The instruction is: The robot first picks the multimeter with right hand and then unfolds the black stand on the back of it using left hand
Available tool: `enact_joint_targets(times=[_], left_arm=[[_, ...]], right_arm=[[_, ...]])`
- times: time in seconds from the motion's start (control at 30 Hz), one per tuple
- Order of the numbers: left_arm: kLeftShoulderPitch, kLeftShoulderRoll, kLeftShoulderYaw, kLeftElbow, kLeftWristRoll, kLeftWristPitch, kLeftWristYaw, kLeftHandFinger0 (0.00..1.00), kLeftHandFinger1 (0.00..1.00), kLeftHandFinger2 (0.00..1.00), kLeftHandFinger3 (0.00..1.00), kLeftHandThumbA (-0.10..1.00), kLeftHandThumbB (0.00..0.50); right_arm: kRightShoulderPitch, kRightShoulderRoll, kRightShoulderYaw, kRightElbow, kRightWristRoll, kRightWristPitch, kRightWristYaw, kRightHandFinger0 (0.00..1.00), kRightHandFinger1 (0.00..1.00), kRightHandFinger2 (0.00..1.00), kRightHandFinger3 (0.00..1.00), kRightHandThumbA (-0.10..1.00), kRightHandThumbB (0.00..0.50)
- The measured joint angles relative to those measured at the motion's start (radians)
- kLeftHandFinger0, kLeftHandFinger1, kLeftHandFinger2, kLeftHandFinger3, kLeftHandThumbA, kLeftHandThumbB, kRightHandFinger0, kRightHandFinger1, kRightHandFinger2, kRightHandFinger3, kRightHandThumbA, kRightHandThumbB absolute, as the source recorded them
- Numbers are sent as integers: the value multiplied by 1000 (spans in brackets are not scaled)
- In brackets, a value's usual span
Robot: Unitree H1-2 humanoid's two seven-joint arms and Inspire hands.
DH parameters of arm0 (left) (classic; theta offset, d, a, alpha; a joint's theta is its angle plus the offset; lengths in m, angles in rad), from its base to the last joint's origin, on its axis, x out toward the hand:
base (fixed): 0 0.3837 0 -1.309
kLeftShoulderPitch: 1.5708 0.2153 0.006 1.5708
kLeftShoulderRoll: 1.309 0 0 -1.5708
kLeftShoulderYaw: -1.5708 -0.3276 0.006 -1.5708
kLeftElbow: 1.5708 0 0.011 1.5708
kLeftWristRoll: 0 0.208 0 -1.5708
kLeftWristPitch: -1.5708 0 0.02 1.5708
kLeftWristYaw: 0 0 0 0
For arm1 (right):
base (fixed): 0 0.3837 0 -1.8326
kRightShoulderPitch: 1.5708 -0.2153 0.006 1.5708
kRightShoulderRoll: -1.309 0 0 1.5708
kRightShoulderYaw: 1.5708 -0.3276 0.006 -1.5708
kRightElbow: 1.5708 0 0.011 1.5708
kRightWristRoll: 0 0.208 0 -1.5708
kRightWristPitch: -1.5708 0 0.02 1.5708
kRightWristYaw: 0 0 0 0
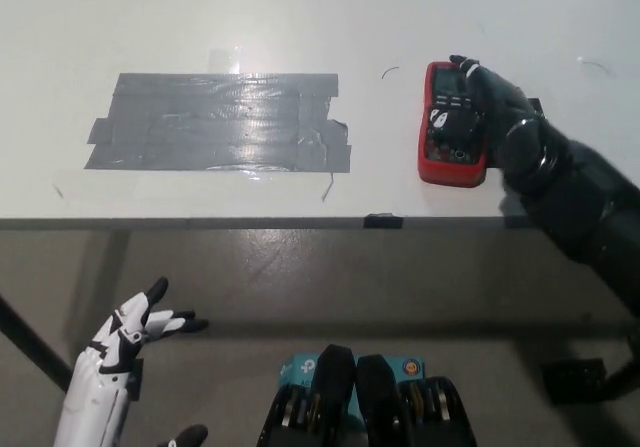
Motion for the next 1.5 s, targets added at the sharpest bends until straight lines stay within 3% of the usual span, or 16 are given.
enact_joint_targets(times=[0.13,0.23,0.4,0.47,0.6,0.7,0.8,0.87,0.97,1.0,1.2,1.23,1.4,1.5], left_arm=[[-23,0,13,11,-10,0,0,948,755,712,1000,907,196],[-49,-1,21,15,-18,0,-1,992,800,742,1000,929,200],[-92,-11,30,18,-21,0,-11,995,800,743,1000,924,202],[-105,-15,31,20,-21,0,-12,988,799,747,1000,921,198],[-145,-21,35,23,-22,0,-19,1000,832,778,1000,947,195],[-157,-23,37,24,-22,0,-21,1000,838,789,1000,937,172],[-168,-23,37,29,-22,1,-22,1000,821,785,1000,957,173],[-179,-23,37,44,-22,1,-22,1000,811,786,1000,975,154],[-194,-24,36,66,-23,2,-22,1000,862,827,1000,972,119],[-200,-24,36,73,-24,2,-23,1000,896,872,1000,965,75],[-226,-30,35,119,-41,5,-33,1000,1000,978,1000,1000,101],[-226,-31,34,122,-42,6,-35,1000,1000,1000,1000,1000,139],[-205,-41,32,134,-89,26,-61,1000,1000,1000,1000,1000,80],[-179,-42,32,142,-139,48,-87,1000,1000,1000,1000,1000,101]], right_arm=[[-34,-56,-4,-75,-25,15,87,1000,1000,1000,1000,572,401],[-59,-118,-32,-192,-40,38,127,1000,1000,1000,1000,613,392],[-70,-210,-84,-403,-71,82,165,1000,1000,1000,1000,653,329],[-70,-233,-103,-461,-79,92,175,1000,1000,1000,1000,739,347],[-67,-297,-172,-645,-100,120,196,1000,1000,1000,1000,790,359],[-55,-321,-214,-742,-105,131,203,1000,1000,1000,1000,850,291],[-16,-344,-266,-875,-105,143,206,1000,1000,1000,1000,824,241],[35,-352,-301,-970,-104,150,206,1000,1000,1000,1000,839,231],[118,-352,-337,-1084,-102,155,206,1000,1000,1000,1000,860,220],[148,-351,-347,-1119,-101,157,206,1000,1000,1000,1000,841,232],[382,-351,-427,-1353,-97,166,206,1000,1000,1000,1000,907,231],[406,-351,-436,-1375,-97,166,206,1000,1000,1000,1000,896,224],[677,-332,-510,-1587,-97,166,203,1000,1000,1000,1000,892,254],[827,-292,-549,-1693,-97,162,198,1000,1000,1000,1000,880,248]])
